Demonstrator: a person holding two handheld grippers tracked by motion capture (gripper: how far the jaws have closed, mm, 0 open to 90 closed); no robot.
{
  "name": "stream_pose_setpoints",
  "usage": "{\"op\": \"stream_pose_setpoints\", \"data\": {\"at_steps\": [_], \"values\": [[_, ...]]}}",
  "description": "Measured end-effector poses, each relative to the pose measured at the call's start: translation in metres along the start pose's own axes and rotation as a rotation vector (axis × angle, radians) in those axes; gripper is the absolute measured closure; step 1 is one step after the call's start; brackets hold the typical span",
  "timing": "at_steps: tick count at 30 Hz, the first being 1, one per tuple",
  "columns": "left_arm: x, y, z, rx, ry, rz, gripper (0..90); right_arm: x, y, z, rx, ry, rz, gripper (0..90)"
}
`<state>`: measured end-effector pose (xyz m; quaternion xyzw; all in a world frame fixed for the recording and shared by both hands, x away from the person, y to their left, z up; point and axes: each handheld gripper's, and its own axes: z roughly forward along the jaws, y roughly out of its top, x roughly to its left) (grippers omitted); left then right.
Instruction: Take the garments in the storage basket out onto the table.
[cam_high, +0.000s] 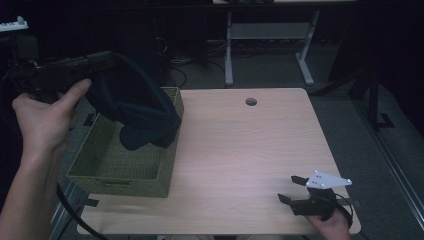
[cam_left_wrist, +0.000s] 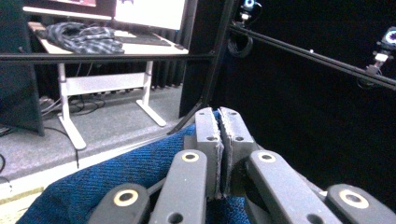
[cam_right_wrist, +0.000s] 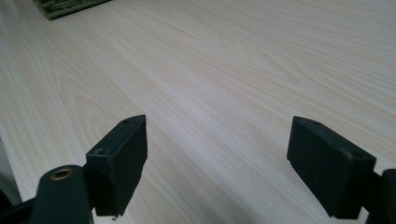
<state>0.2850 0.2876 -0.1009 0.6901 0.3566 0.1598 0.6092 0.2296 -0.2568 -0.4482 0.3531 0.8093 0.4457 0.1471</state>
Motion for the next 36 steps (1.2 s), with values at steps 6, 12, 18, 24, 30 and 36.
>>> {"op": "stream_pose_setpoints", "data": {"at_steps": [6,12,18,24,30,36], "values": [[-0.015,0.001,0.012,0.009,-0.045,0.017,87.7,0.0,0.001,0.0,-0.011,-0.001,-0.002,19.9],[-0.032,-0.001,0.032,0.037,-0.091,0.036,87.6,0.002,0.003,0.001,-0.018,0.004,-0.009,19.9],[-0.044,0.002,0.047,0.053,-0.114,0.052,87.6,0.002,0.003,0.0,-0.022,0.005,-0.01,19.9],[-0.057,0.0,0.067,0.06,-0.168,0.052,87.7,0.001,0.004,-0.003,-0.031,0.003,-0.007,19.9],[-0.071,-0.015,0.09,0.083,-0.236,0.044,87.6,0.002,0.004,-0.006,-0.049,0.006,-0.011,19.9],[-0.081,-0.039,0.116,0.135,-0.282,0.035,87.6,0.002,0.003,-0.008,-0.055,0.007,-0.01,19.9]]}}
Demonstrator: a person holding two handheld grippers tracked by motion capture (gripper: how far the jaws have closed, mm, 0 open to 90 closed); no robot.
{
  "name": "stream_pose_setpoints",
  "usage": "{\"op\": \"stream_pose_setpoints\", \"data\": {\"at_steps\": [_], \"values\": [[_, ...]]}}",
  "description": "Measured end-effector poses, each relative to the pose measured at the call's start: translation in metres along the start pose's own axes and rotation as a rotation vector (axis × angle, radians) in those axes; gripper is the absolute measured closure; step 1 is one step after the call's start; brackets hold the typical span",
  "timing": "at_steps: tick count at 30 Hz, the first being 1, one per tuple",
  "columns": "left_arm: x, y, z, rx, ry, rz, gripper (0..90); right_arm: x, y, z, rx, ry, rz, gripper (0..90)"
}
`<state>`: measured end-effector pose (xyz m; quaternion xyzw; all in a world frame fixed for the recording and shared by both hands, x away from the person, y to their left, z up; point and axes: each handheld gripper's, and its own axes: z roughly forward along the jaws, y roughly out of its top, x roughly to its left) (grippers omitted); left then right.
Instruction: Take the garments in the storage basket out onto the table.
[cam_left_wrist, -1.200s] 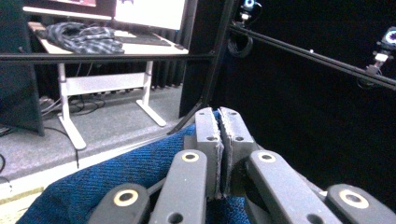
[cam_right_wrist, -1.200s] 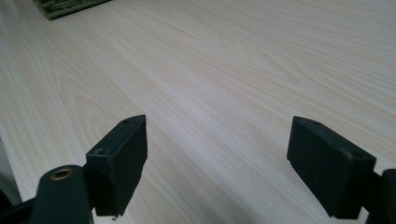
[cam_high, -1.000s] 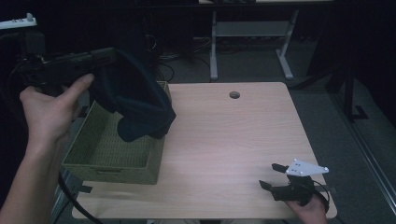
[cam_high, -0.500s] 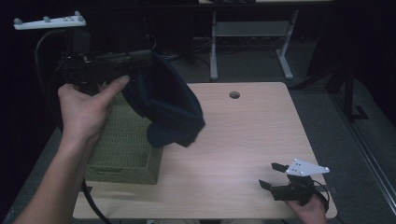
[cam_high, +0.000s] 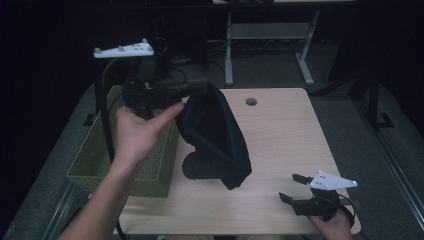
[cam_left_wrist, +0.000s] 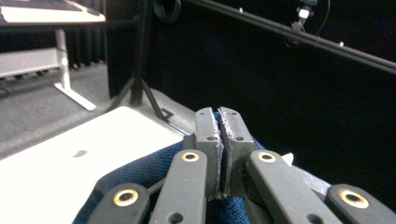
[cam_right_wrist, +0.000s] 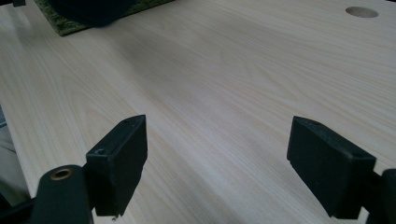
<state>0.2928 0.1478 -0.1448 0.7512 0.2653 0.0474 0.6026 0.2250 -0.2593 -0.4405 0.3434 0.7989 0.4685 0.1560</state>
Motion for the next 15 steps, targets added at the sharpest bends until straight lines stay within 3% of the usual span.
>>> {"op": "stream_pose_setpoints", "data": {"at_steps": [5,15], "values": [[0.009,-0.018,0.02,0.031,-0.022,-0.036,87.6,0.0,0.0,-0.001,-0.009,0.001,-0.003,19.9],[0.034,-0.046,0.049,0.064,-0.026,-0.115,87.6,0.004,0.004,-0.001,-0.023,0.014,-0.014,19.8]]}}
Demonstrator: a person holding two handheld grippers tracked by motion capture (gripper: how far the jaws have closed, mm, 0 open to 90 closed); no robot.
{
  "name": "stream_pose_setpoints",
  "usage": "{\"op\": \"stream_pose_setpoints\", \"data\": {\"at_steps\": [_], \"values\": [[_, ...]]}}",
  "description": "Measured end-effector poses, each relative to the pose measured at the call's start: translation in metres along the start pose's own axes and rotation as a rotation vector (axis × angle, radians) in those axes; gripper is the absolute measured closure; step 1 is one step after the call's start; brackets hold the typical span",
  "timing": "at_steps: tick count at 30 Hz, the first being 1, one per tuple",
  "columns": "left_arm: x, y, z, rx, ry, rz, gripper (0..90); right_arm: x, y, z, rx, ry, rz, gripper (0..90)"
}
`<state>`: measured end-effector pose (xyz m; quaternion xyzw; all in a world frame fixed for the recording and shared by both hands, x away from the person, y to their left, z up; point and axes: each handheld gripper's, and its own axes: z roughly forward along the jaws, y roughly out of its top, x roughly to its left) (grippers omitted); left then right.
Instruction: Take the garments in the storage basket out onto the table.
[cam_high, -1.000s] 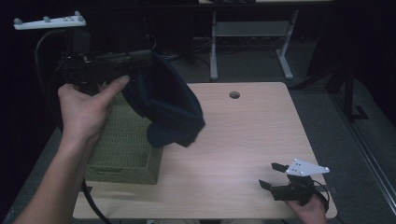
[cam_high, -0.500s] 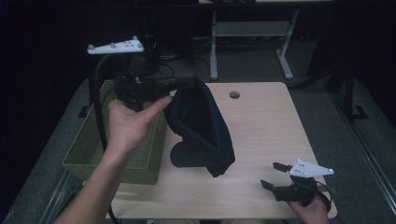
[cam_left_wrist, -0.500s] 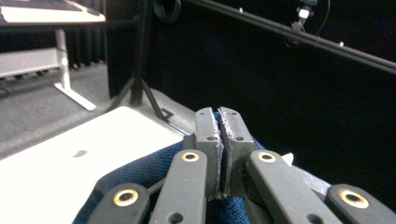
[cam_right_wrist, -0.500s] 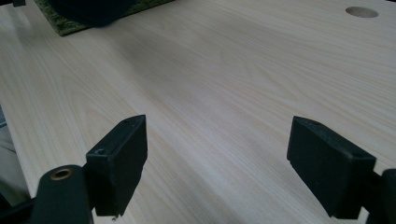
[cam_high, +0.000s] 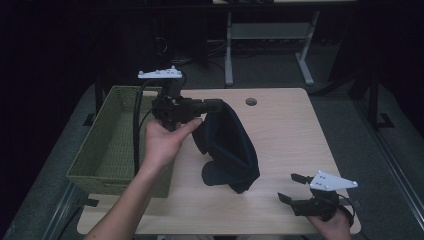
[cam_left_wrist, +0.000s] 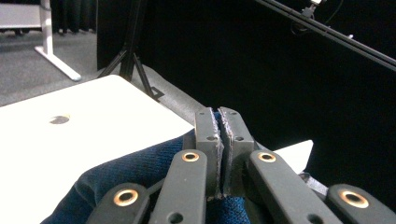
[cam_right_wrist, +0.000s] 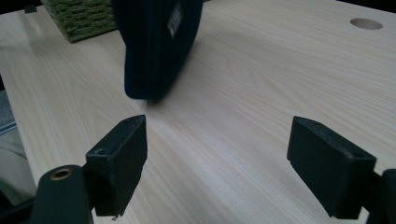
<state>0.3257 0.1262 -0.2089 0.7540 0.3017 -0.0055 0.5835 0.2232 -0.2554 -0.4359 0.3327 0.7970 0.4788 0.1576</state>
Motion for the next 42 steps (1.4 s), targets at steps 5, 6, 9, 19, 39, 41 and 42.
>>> {"op": "stream_pose_setpoints", "data": {"at_steps": [5,6,9,19,39,41,42], "values": [[0.013,-0.007,0.023,0.027,-0.01,-0.04,87.6,0.001,0.003,0.001,-0.006,0.011,-0.009,19.6],[0.015,-0.009,0.028,0.034,-0.016,-0.045,87.6,0.002,0.003,0.001,-0.008,0.014,-0.01,19.7],[0.022,-0.012,0.042,0.05,-0.024,-0.059,87.5,0.003,0.004,0.001,-0.015,0.027,-0.011,19.7],[0.039,-0.023,0.076,0.09,-0.017,-0.082,87.3,0.003,0.013,0.002,-0.046,0.058,-0.018,19.7],[0.07,-0.052,0.112,0.151,-0.005,-0.143,85.4,-0.009,0.055,0.036,-0.032,0.072,-0.059,88.0],[0.075,-0.054,0.114,0.155,0.002,-0.145,84.4,-0.012,0.055,0.04,-0.028,0.073,-0.046,89.8],[0.076,-0.054,0.114,0.156,0.011,-0.148,82.8,-0.015,0.055,0.042,-0.023,0.072,-0.039,89.9]]}}
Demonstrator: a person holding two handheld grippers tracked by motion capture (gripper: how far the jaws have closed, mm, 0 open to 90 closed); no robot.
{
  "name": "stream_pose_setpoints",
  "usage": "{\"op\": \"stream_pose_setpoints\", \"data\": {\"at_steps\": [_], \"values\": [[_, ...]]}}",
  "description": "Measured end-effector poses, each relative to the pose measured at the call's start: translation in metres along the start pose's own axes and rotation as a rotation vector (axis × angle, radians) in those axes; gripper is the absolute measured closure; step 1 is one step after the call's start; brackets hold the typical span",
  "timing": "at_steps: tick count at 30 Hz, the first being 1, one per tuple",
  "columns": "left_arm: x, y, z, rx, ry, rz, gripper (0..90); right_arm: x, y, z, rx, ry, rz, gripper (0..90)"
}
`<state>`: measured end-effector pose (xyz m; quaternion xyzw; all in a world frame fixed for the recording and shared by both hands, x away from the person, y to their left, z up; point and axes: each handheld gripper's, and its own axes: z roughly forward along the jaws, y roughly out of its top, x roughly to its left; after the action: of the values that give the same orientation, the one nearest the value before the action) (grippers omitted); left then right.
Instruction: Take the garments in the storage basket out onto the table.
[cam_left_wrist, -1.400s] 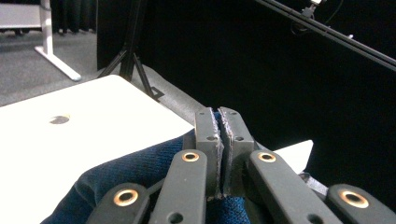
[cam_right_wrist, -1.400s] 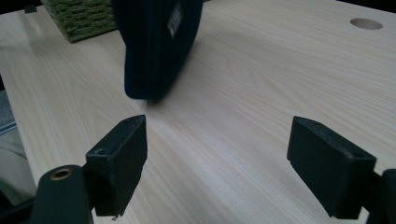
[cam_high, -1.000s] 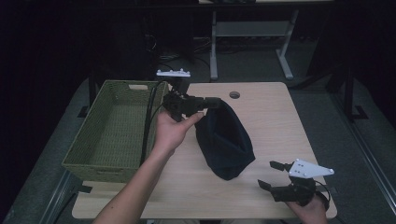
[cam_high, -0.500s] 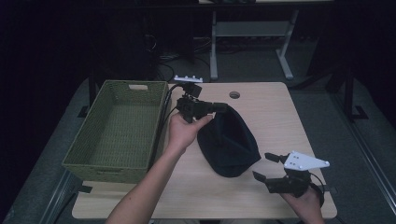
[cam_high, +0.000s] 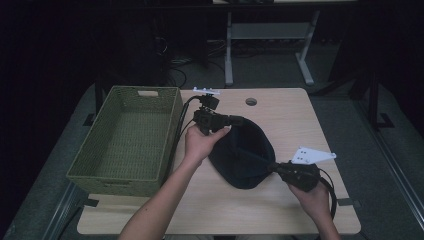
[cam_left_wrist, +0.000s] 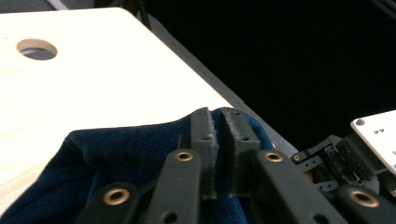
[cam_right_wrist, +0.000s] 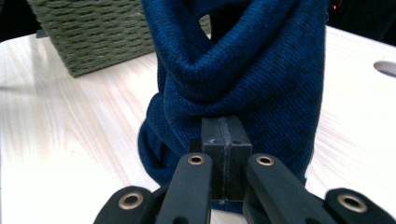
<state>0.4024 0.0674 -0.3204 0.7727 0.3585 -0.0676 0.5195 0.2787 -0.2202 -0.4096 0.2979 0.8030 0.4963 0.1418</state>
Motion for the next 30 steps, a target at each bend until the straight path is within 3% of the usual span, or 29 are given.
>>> {"op": "stream_pose_setpoints", "data": {"at_steps": [8,11,15,17,22,24,25,30], "values": [[0.016,-0.002,-0.004,-0.019,0.014,-0.025,69.1,-0.015,0.0,0.008,-0.005,-0.026,0.06,90.0],[0.016,-0.002,-0.007,-0.025,0.016,-0.022,68.7,-0.021,0.004,0.012,0.005,-0.046,0.077,90.0],[0.015,-0.006,-0.008,-0.003,0.023,-0.004,71.6,-0.021,0.008,0.015,0.005,-0.016,0.057,88.2],[0.015,-0.008,-0.01,-0.008,0.018,-0.01,71.6,-0.017,0.009,0.017,0.011,0.009,0.055,70.1],[0.014,-0.013,-0.016,-0.014,0.021,-0.004,71.6,0.001,0.01,0.024,0.03,0.083,-0.022,47.8],[0.014,-0.014,-0.019,-0.015,0.025,-0.005,71.6,0.005,0.011,0.025,0.03,0.107,-0.043,46.1],[0.014,-0.015,-0.022,-0.018,0.027,0.0,71.5,0.013,0.012,0.029,0.031,0.127,-0.084,38.9],[0.012,-0.018,-0.027,-0.027,0.024,0.003,71.1,0.026,0.012,0.046,0.077,0.153,-0.141,31.7]]}}
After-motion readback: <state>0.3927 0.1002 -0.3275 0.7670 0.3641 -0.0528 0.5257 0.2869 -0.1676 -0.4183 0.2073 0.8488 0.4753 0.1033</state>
